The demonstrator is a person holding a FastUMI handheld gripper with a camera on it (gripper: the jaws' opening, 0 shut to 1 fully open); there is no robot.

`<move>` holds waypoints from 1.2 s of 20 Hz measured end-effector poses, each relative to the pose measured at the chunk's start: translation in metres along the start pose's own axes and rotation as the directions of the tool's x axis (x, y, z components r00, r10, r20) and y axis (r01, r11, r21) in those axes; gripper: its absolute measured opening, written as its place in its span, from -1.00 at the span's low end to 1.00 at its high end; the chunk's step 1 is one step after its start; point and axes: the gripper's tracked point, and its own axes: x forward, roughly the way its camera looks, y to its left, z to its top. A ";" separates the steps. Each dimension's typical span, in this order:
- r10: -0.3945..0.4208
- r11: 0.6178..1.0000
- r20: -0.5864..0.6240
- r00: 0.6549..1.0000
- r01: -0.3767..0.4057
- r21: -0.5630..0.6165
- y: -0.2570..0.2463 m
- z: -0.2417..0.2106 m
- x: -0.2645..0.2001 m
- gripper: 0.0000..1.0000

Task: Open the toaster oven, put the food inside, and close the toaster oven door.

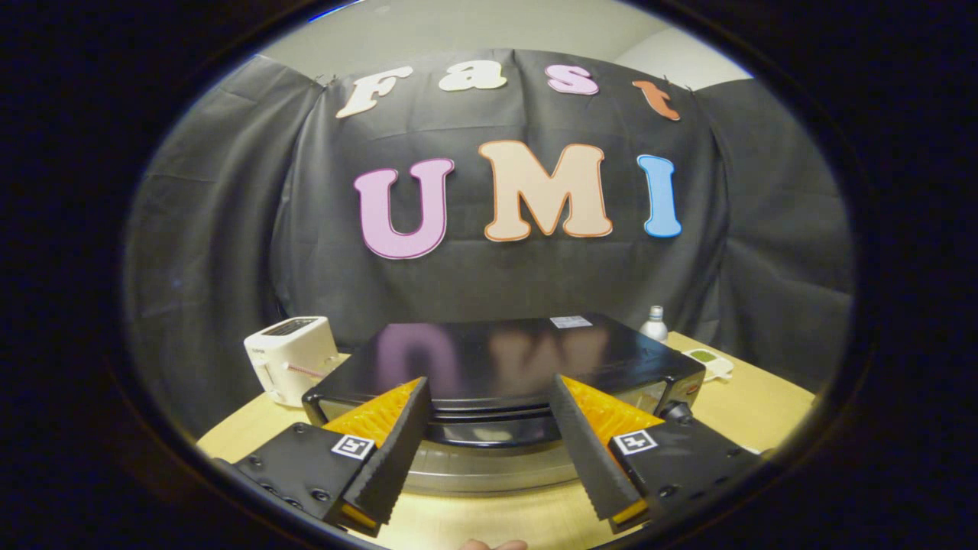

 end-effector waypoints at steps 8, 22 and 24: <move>-0.031 1.000 0.007 0.999 0.031 -0.006 -0.004 -0.008 -0.035 0.94; -0.101 0.994 -0.074 0.992 0.103 0.031 -0.015 -0.044 -0.096 0.95; -0.103 0.994 -0.089 0.991 0.105 0.018 -0.016 -0.051 -0.103 0.95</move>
